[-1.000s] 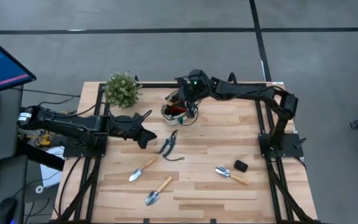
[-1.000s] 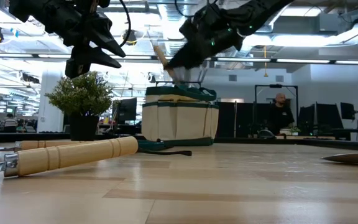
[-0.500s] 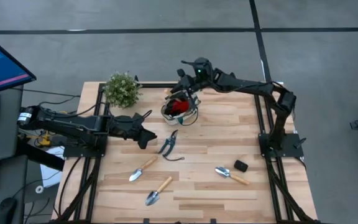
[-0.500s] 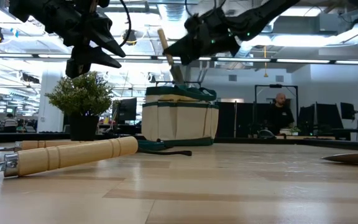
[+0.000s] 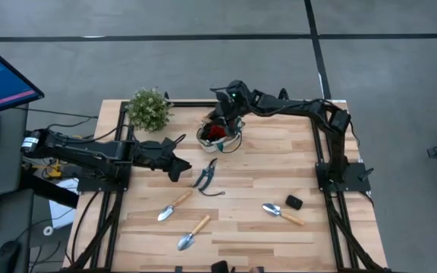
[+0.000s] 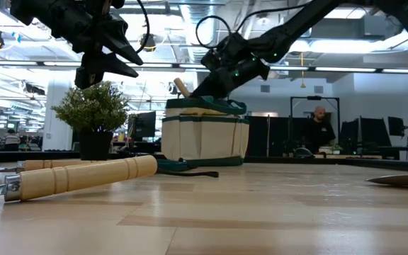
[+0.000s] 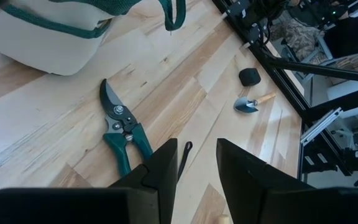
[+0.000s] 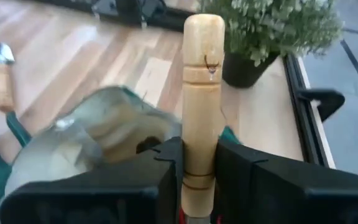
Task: Pick & Place Garden tools in Gardening bag
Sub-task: Put the brown trowel into the light brown gardening bag
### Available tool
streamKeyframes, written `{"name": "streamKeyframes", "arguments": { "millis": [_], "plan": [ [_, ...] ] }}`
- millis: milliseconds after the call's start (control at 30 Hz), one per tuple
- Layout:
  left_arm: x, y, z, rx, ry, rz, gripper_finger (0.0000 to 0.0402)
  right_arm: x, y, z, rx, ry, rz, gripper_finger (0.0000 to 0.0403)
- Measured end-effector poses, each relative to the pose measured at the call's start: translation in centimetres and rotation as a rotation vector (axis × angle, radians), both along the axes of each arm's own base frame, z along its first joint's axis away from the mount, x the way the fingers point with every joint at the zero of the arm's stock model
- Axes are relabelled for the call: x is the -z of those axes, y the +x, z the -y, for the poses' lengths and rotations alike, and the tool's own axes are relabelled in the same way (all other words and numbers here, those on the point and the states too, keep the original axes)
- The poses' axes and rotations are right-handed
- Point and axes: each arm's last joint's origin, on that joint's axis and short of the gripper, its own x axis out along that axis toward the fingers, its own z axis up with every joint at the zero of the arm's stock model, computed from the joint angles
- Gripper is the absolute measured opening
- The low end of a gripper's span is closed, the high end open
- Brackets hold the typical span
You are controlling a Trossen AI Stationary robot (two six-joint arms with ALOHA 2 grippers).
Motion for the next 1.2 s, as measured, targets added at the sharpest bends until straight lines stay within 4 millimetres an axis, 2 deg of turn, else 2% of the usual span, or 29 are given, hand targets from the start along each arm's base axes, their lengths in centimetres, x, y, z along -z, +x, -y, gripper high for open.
{"name": "streamKeyframes", "arguments": {
  "millis": [433,533,833,1000,1200],
  "plan": [
    [0.0,0.0,0.0,0.000,0.001,0.000,0.0112,1.2,-0.7,-0.8,0.070,-0.103,-0.209,0.0060],
    [0.0,0.0,0.0,0.000,0.001,0.000,0.0112,1.3,-0.5,-1.2,0.080,-0.145,-0.223,0.0085],
    [0.0,0.0,0.0,0.000,0.001,0.000,0.0112,1.2,-0.3,-1.4,0.087,-0.152,-0.226,0.0209],
    [0.0,0.0,0.0,0.000,0.001,0.000,0.0112,-0.9,0.1,-1.2,0.113,-0.127,-0.238,0.0254],
    [0.0,0.0,-0.1,-0.020,0.008,0.000,0.0112,-6.2,0.6,-1.5,0.098,-0.114,-0.266,0.0259]
  ]
}}
